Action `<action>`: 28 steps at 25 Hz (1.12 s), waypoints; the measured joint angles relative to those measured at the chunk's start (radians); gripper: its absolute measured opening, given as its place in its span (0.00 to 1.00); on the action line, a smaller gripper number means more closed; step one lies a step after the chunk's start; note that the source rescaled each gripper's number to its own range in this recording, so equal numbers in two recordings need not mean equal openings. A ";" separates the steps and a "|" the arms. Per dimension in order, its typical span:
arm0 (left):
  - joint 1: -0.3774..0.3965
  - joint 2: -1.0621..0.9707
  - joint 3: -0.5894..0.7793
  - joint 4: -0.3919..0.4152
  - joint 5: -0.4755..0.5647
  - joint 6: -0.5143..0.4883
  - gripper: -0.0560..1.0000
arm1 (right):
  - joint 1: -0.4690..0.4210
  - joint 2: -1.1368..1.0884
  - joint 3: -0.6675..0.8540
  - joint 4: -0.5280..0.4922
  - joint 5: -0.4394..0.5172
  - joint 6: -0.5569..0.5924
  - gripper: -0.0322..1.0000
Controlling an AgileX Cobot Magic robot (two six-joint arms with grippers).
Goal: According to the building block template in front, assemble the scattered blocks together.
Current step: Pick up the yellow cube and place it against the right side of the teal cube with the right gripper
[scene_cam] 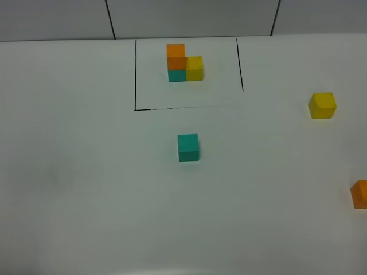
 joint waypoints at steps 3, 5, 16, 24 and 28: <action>0.000 0.000 0.000 0.000 0.000 0.000 0.84 | 0.000 0.126 -0.011 -0.013 -0.001 0.002 0.70; 0.000 0.000 0.000 0.001 0.000 0.000 0.84 | 0.000 0.234 -0.027 -0.018 -0.001 0.002 0.70; 0.000 0.000 0.000 0.001 0.000 0.000 0.84 | 0.000 0.851 -0.144 -0.018 -0.094 -0.101 0.85; 0.000 0.000 0.000 0.001 0.000 0.000 0.84 | 0.000 1.133 -0.185 -0.013 -0.218 -0.105 0.89; 0.000 0.000 0.000 0.001 0.000 0.000 0.84 | 0.000 1.213 -0.199 -0.013 -0.294 -0.120 0.90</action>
